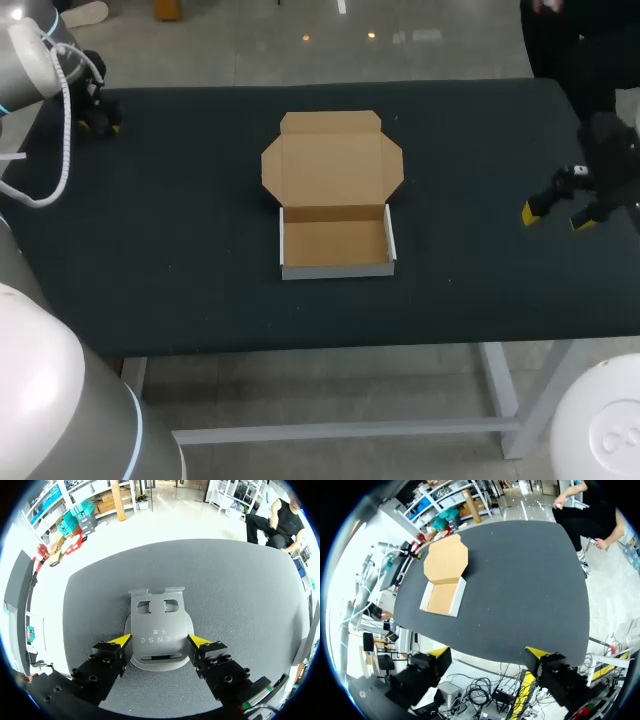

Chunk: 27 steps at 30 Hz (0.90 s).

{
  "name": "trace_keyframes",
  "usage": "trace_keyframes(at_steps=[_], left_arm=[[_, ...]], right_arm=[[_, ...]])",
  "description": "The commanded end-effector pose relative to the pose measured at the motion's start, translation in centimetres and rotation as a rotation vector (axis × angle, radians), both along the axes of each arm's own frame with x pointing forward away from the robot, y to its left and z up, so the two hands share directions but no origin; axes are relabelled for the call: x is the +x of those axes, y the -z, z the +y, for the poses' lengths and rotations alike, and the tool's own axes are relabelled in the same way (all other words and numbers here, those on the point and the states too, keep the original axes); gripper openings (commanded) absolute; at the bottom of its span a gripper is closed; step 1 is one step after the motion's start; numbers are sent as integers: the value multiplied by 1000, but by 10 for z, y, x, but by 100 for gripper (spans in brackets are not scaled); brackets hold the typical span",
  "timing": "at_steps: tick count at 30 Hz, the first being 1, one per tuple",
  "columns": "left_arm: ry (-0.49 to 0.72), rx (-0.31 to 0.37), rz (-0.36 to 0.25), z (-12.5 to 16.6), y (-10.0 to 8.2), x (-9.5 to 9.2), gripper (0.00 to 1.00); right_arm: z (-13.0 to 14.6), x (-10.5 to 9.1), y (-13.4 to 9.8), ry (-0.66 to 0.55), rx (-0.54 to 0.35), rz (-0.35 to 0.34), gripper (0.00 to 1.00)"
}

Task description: Assemble the packaging by folding the flat box into shape, placing the metal phone stand inside, and closing the box properly

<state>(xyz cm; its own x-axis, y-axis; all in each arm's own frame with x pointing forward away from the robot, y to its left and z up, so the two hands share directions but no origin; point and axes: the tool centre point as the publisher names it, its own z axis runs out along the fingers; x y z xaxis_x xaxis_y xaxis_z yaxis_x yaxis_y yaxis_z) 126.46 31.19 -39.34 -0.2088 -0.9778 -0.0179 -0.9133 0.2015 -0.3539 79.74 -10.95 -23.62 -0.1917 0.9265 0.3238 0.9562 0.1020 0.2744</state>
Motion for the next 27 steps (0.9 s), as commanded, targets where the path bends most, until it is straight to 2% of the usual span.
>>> trace_keyframes(at_steps=[1, 2, 21, 27], left_arm=[[-4, 2, 15, 0, 6, 9, 16], [-6, 3, 15, 0, 6, 8, 0], [-22, -15, -21, 3, -10, -7, 0], [-25, -16, -35, 5, -20, -14, 0]], right_arm=[[-1, -1, -2, -3, 2, 5, 100], [-1, -1, -2, -3, 2, 5, 100], [-1, -1, -2, -3, 2, 5, 100], [-1, -1, -2, -3, 2, 5, 100]])
